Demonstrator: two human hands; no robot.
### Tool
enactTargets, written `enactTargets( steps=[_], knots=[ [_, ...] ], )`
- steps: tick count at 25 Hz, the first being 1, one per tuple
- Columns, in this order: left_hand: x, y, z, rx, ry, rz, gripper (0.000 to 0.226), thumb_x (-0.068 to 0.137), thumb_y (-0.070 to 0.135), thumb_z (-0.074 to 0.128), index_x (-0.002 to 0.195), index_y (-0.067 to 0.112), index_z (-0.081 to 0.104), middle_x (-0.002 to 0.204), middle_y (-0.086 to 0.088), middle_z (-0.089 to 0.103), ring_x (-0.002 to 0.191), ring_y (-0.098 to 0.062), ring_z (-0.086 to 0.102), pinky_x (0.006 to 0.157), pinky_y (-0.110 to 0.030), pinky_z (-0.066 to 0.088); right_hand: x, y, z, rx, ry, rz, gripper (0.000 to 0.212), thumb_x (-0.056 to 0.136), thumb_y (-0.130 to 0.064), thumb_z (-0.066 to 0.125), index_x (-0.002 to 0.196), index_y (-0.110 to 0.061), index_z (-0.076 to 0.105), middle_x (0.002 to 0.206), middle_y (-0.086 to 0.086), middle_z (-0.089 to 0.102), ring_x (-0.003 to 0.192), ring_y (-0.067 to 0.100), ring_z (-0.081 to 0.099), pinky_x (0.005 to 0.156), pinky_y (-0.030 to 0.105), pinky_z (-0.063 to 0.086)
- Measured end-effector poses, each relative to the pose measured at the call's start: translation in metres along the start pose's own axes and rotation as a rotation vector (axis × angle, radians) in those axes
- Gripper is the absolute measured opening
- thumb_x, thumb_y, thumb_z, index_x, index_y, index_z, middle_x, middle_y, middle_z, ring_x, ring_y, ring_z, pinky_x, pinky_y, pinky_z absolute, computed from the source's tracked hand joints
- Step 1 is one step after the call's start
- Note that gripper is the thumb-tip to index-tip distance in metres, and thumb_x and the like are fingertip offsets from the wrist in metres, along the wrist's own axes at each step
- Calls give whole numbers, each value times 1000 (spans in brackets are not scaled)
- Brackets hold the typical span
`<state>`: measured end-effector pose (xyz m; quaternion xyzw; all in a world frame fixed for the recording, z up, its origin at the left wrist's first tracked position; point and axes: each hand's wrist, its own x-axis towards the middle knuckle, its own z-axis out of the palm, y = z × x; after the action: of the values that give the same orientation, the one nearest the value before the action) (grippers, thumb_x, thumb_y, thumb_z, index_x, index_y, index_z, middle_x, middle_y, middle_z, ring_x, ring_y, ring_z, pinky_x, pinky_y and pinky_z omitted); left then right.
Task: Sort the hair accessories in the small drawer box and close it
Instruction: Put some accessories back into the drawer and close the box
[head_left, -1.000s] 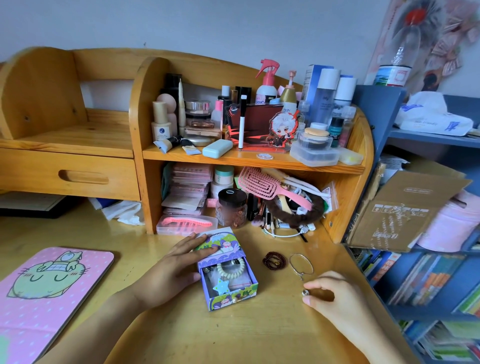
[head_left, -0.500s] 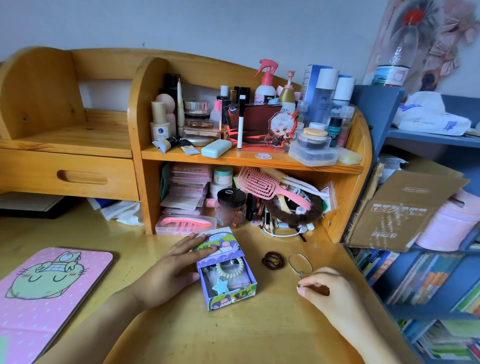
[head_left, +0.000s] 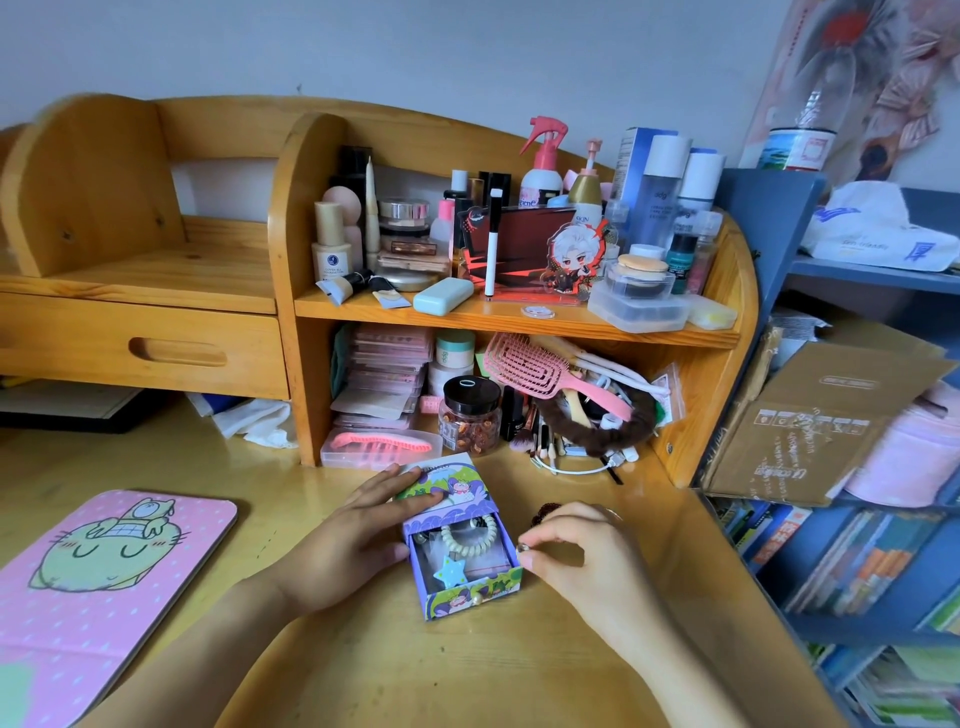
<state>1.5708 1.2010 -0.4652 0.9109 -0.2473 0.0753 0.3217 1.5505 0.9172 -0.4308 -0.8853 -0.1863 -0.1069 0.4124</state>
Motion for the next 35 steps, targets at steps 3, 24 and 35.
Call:
enactTargets(
  steps=[3, 24, 35],
  knots=[
    [0, -1, 1, 7, 3, 1, 57, 84, 29, 55, 133, 49, 35, 152, 14, 20, 142, -3, 2, 114, -32, 10, 4, -7, 8, -20, -3, -41, 10, 71, -27, 76, 78, -32, 72, 84, -17, 63, 94, 5, 54, 83, 20, 41],
    [0, 0, 0, 5, 3, 4, 57, 84, 31, 55, 133, 50, 33, 152, 14, 20, 142, -3, 2, 114, -31, 10, 8, -12, 18, -14, -82, 18, 7, 72, -28, 75, 78, -32, 72, 89, -15, 60, 97, 1, 51, 87, 17, 38],
    [0, -3, 1, 20, 8, 17, 56, 85, 30, 56, 133, 48, 35, 152, 13, 21, 142, -5, 4, 115, -33, 11, 8, -9, 18, 1, -73, 10, 7, 72, -29, 74, 77, -32, 72, 88, -16, 60, 96, 1, 52, 86, 17, 38]
  ],
)
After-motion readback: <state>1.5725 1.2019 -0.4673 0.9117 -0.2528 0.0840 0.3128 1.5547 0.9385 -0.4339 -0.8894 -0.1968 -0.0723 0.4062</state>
